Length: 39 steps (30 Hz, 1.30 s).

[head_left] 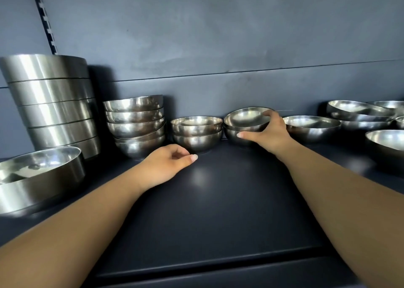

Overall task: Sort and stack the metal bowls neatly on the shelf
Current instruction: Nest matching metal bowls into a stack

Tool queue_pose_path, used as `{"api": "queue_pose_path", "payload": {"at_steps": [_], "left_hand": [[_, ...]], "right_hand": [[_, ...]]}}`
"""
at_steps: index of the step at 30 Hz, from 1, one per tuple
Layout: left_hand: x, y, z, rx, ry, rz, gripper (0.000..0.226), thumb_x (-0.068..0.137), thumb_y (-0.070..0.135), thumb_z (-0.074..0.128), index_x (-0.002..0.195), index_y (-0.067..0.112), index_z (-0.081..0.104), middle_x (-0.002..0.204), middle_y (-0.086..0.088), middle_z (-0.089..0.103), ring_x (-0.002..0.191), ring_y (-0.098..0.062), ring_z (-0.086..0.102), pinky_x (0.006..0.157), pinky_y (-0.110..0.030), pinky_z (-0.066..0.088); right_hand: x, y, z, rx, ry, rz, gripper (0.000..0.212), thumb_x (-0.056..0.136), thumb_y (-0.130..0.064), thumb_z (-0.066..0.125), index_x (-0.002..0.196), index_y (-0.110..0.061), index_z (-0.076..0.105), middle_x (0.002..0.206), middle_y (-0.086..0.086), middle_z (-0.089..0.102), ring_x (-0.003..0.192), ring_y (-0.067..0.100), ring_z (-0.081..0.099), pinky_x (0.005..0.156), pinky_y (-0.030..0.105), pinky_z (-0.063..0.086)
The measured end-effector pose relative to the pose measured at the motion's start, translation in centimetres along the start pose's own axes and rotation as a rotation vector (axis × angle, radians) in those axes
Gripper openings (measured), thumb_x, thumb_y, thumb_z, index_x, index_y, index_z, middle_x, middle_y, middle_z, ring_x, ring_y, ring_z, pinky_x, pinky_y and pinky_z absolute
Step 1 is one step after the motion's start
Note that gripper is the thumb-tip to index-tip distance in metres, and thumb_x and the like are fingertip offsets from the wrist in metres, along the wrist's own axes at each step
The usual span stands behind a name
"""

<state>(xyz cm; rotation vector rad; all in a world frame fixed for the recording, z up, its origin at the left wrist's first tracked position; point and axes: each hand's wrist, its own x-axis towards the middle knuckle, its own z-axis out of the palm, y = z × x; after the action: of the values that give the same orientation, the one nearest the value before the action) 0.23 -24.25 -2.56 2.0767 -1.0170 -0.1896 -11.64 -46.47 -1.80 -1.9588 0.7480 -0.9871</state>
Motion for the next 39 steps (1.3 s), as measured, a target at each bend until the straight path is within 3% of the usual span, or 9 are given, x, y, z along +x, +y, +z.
{"api": "queue_pose_path", "payload": {"at_steps": [4, 7, 12, 17, 22, 26, 31, 35, 39], "left_hand": [[0.1, 0.1, -0.3, -0.037, 0.001, 0.016, 0.014, 0.081, 0.045, 0.062, 0.086, 0.032, 0.062, 0.092, 0.016, 0.063, 0.086, 0.001, 0.056, 0.070, -0.013, 0.039], [0.1, 0.3, -0.4, -0.076, -0.007, 0.037, 0.016, 0.080, 0.046, 0.062, 0.087, 0.032, 0.063, 0.095, 0.015, 0.064, 0.090, -0.001, 0.057, 0.073, -0.014, 0.040], [-0.1, 0.6, -0.3, -0.101, -0.045, 0.067, 0.015, 0.077, 0.048, 0.063, 0.087, 0.036, 0.063, 0.096, 0.020, 0.063, 0.093, 0.004, 0.056, 0.074, -0.013, 0.039], [-0.3, 1.0, -0.2, -0.124, -0.056, 0.108, 0.015, 0.077, 0.048, 0.063, 0.087, 0.036, 0.063, 0.096, 0.020, 0.064, 0.092, 0.006, 0.057, 0.072, -0.011, 0.038], [-0.6, 1.5, -0.6, -0.231, 0.031, 0.189, 0.017, 0.074, 0.046, 0.066, 0.086, 0.034, 0.063, 0.093, 0.017, 0.065, 0.082, 0.011, 0.059, 0.070, 0.000, 0.041], [-0.6, 2.1, -1.3, -0.515, 0.119, 0.215, 0.046, 0.058, 0.049, 0.072, 0.098, 0.031, 0.057, 0.104, 0.007, 0.062, 0.097, -0.002, 0.060, 0.097, -0.027, 0.045], [-0.9, 2.1, -2.1, -0.783, -0.034, 0.183, 0.084, 0.066, 0.034, 0.078, 0.136, 0.014, 0.037, 0.106, 0.009, 0.062, 0.096, 0.001, 0.063, 0.097, -0.029, 0.045], [-1.1, 2.0, -2.2, -0.780, -0.043, 0.280, 0.043, 0.065, 0.024, 0.067, 0.106, 0.032, 0.056, 0.094, 0.018, 0.069, 0.096, 0.003, 0.064, 0.084, -0.019, 0.051], [-1.1, 2.2, -2.3, -0.742, 0.066, 0.360, 0.038, 0.061, 0.019, 0.070, 0.096, 0.032, 0.059, 0.090, 0.016, 0.071, 0.094, -0.001, 0.065, 0.084, -0.020, 0.050]], "right_hand": [[0.5, -0.6, -0.5, 0.074, 0.104, 0.027, 0.068, 0.058, -0.038, 0.083, 0.112, -0.021, 0.045, 0.119, 0.004, 0.050, 0.104, 0.018, 0.049, 0.089, 0.030, 0.043], [0.6, -0.9, -1.2, 0.219, 0.146, 0.096, 0.056, 0.059, -0.038, 0.082, 0.098, -0.020, 0.046, 0.102, 0.000, 0.053, 0.091, 0.017, 0.052, 0.077, 0.030, 0.042], [0.2, -0.6, -2.2, 0.303, 0.122, 0.206, 0.057, 0.059, -0.045, 0.080, 0.099, -0.019, 0.048, 0.113, 0.005, 0.057, 0.102, 0.024, 0.055, 0.077, 0.035, 0.045], [-0.4, -1.1, -2.3, 0.191, 0.093, 0.150, 0.050, 0.057, -0.051, 0.079, 0.078, -0.020, 0.046, 0.098, 0.003, 0.054, 0.093, 0.021, 0.053, 0.084, 0.037, 0.049], [-2.0, -4.2, -2.6, 0.417, 0.121, -0.008, 0.043, 0.060, -0.041, 0.079, 0.069, -0.024, 0.040, 0.088, 0.001, 0.052, 0.084, 0.017, 0.050, 0.090, 0.040, 0.047], [-4.6, -6.9, -1.3, 0.617, -0.050, -0.122, 0.039, 0.061, -0.033, 0.078, 0.070, -0.021, 0.042, 0.074, 0.001, 0.052, 0.077, 0.017, 0.051, 0.077, 0.036, 0.046], [-7.0, -8.2, 0.9, 0.579, -0.195, -0.184, 0.041, 0.046, -0.037, 0.078, 0.065, -0.023, 0.045, 0.078, 0.003, 0.059, 0.085, 0.021, 0.062, 0.095, 0.043, 0.048], [-7.4, -8.3, 0.9, 0.538, -0.227, -0.235, 0.044, 0.041, -0.041, 0.078, 0.069, -0.024, 0.049, 0.079, -0.001, 0.058, 0.082, 0.018, 0.061, 0.087, 0.039, 0.049], [-7.3, -8.3, 0.7, 0.480, -0.253, -0.333, 0.046, 0.044, -0.052, 0.080, 0.075, -0.029, 0.055, 0.073, -0.010, 0.061, 0.065, 0.003, 0.056, 0.072, 0.024, 0.046]]}}
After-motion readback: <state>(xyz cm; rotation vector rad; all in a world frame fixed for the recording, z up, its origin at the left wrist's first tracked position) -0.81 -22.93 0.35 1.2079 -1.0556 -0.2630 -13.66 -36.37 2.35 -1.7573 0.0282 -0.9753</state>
